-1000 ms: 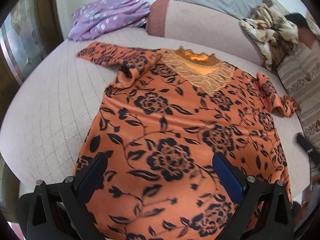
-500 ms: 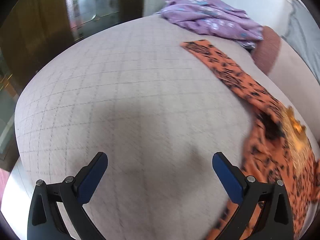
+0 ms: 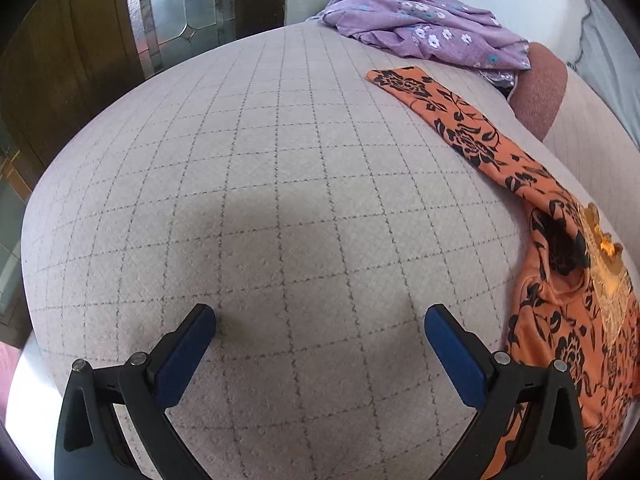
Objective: Fold small clothes
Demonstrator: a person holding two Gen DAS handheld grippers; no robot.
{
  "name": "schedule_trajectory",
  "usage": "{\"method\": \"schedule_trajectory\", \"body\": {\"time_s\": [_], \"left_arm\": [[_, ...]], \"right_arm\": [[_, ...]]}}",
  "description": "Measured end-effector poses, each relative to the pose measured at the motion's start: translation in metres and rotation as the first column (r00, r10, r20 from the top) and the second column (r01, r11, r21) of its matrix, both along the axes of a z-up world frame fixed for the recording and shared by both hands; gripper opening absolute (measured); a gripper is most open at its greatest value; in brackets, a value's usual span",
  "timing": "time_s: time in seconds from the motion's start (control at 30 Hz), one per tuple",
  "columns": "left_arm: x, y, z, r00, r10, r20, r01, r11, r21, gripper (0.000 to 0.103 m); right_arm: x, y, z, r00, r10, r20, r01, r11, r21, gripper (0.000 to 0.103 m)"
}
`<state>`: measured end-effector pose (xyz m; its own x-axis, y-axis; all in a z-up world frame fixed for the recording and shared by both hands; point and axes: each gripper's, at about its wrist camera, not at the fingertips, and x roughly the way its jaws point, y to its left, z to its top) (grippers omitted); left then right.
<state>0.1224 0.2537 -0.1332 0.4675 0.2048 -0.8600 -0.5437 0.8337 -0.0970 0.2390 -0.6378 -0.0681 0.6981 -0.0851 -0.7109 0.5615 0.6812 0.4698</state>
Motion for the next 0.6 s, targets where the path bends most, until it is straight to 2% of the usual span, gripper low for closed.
{"method": "schedule_trajectory", "body": {"time_s": [0.03,0.13,0.23,0.27,0.3,0.37,0.4,0.43,0.5,0.57,0.6], "left_arm": [[0.0,0.0,0.0,1.0,0.003,0.0,-0.003,1.0,-0.001,0.103],[-0.003,0.003,0.003,1.0,0.013,0.018,-0.013,1.0,-0.026,0.103],[-0.007,0.009,0.005,0.998,0.033,0.046,-0.03,0.997,-0.073,0.103],[-0.009,0.01,0.006,0.998,0.037,0.054,-0.032,0.996,-0.086,0.103],[-0.011,0.012,0.006,0.997,0.038,0.06,-0.032,0.994,-0.101,0.103],[-0.013,0.014,0.007,0.996,0.04,0.075,-0.03,0.991,-0.128,0.103],[-0.014,0.015,0.007,0.996,0.043,0.081,-0.031,0.99,-0.14,0.103],[-0.014,0.017,0.007,0.995,0.046,0.087,-0.032,0.988,-0.154,0.103],[-0.016,0.019,0.008,0.994,0.051,0.097,-0.034,0.985,-0.171,0.103],[-0.015,0.019,0.008,0.994,0.05,0.096,-0.033,0.984,-0.175,0.103],[-0.015,0.019,0.008,0.994,0.048,0.095,-0.031,0.984,-0.174,0.103]], "right_arm": [[0.001,0.005,0.015,1.0,0.019,0.018,-0.019,0.999,-0.035,0.006],[0.005,0.037,0.1,0.983,0.118,0.142,-0.094,0.982,-0.166,0.006],[0.001,0.094,0.17,0.931,0.248,0.267,-0.183,0.952,-0.246,0.006],[-0.001,0.129,0.198,0.893,0.321,0.314,-0.235,0.93,-0.283,0.006],[-0.002,0.151,0.211,0.87,0.362,0.336,-0.263,0.916,-0.304,0.006],[-0.008,0.221,0.235,0.783,0.475,0.402,-0.354,0.871,-0.34,0.006],[-0.009,0.252,0.24,0.748,0.519,0.414,-0.393,0.849,-0.354,0.006],[-0.012,0.296,0.239,0.699,0.578,0.422,-0.448,0.813,-0.371,0.006],[-0.011,0.362,0.221,0.641,0.645,0.417,-0.527,0.764,-0.372,0.007],[-0.004,0.423,0.182,0.601,0.712,0.362,-0.625,0.702,-0.342,0.012],[0.002,0.453,0.148,0.602,0.732,0.319,-0.668,0.68,-0.301,0.015]]}}
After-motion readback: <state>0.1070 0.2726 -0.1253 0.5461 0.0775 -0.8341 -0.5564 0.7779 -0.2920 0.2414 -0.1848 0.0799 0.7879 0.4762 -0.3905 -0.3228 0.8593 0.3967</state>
